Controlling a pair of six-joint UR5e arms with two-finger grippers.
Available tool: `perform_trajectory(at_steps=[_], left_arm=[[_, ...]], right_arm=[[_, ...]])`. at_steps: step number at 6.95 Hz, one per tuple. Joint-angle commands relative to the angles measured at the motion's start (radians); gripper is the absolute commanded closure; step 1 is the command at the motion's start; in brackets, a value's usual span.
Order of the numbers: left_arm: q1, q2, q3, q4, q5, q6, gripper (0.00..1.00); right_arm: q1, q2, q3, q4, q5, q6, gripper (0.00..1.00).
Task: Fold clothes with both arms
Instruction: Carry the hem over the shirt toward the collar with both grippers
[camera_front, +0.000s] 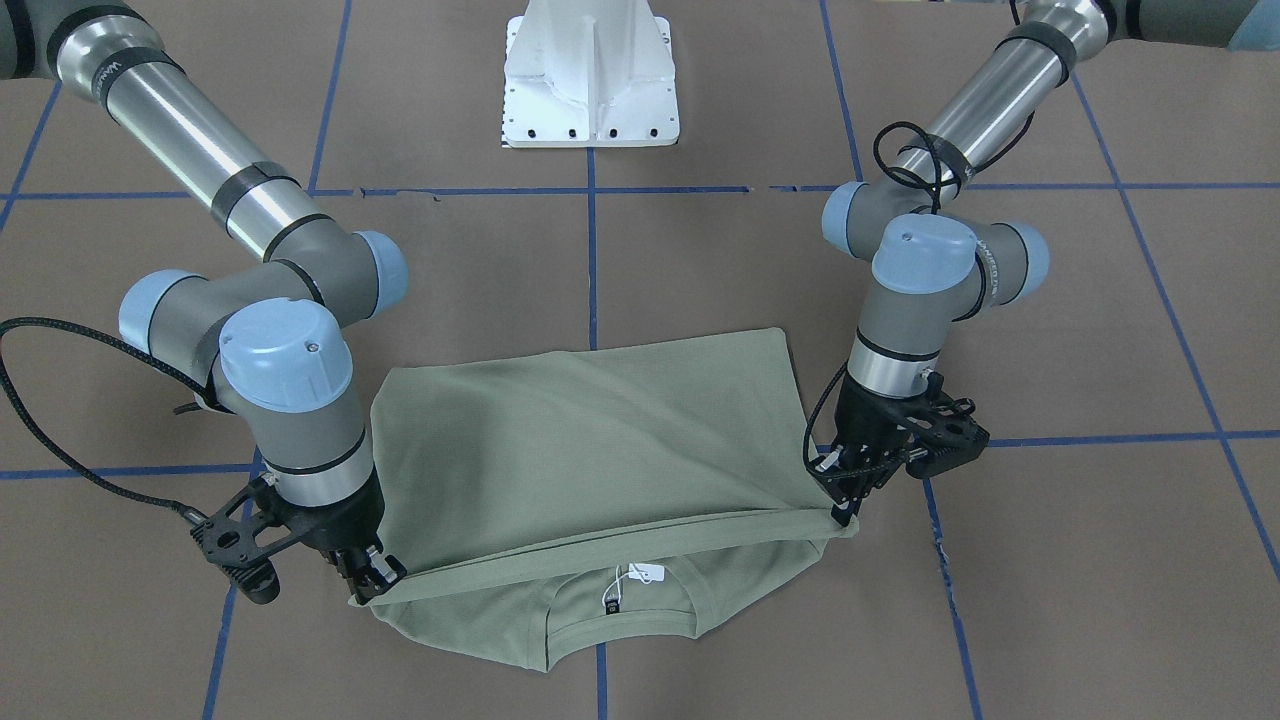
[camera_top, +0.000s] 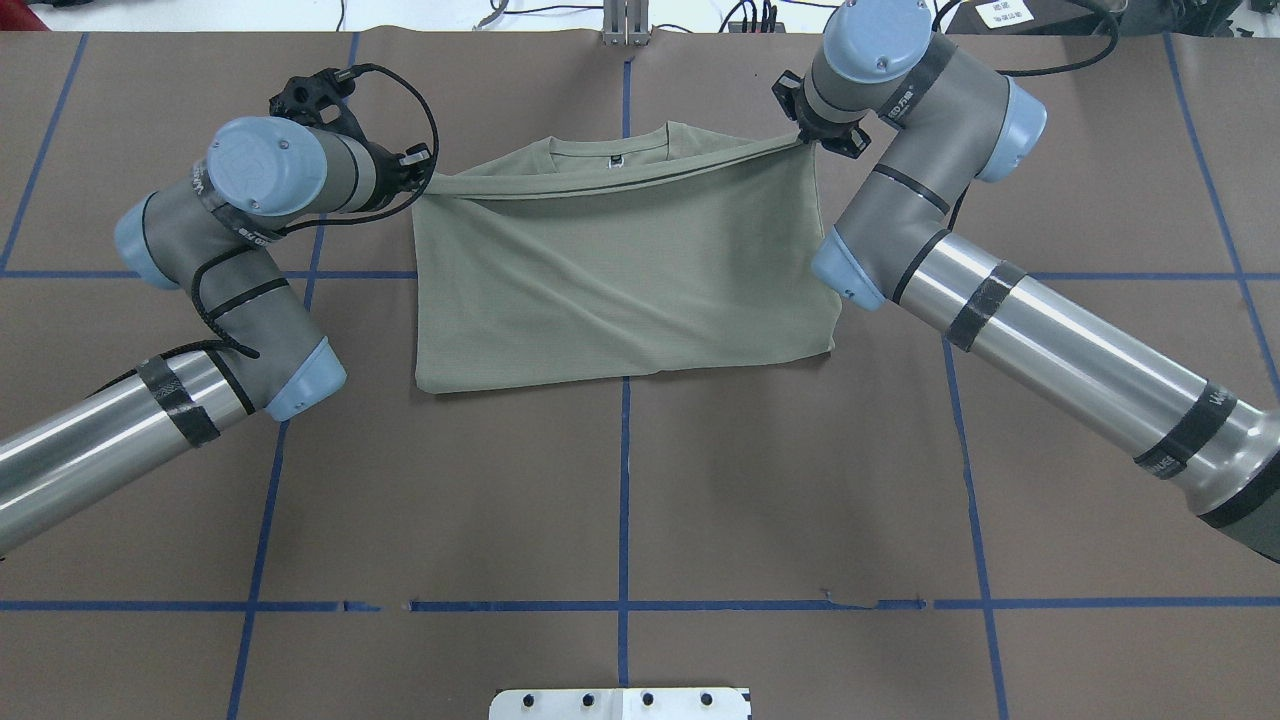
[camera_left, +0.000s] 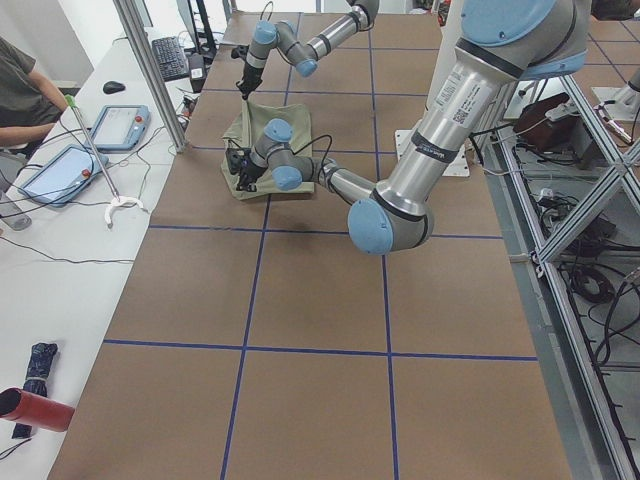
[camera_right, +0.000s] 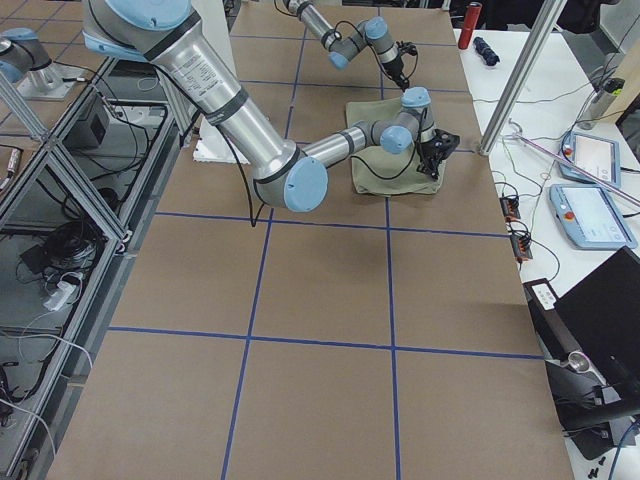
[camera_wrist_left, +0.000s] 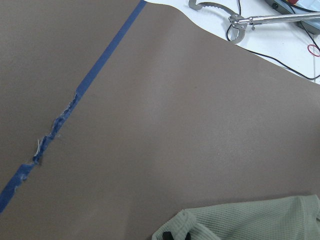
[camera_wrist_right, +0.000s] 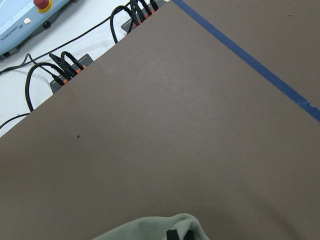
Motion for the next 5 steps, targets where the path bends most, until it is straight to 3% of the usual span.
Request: perform_trajectory(at_steps=[1, 2, 3, 5], left_arm=[[0.000, 0.000, 0.014, -0.017, -0.001, 0.001, 0.79], [0.000, 0.002, 0.037, -0.047, -0.001, 0.002, 0.73], [-0.002, 0.003, 0.037, -0.053, -0.003, 0.002, 0.71], [-0.003, 0.006, 0.030, -0.073, -0.012, 0.005, 0.69]], right_arm=[[-0.002, 0.006, -0.011, 0.021, -0.001, 0.000, 0.75], [-0.005, 0.008, -0.011, 0.021, -0.001, 0.000, 0.62], [-0.012, 0.009, -0.011, 0.021, -0.001, 0.000, 0.57], [-0.006, 0.009, 0.002, 0.022, 0.005, 0.006, 0.58]])
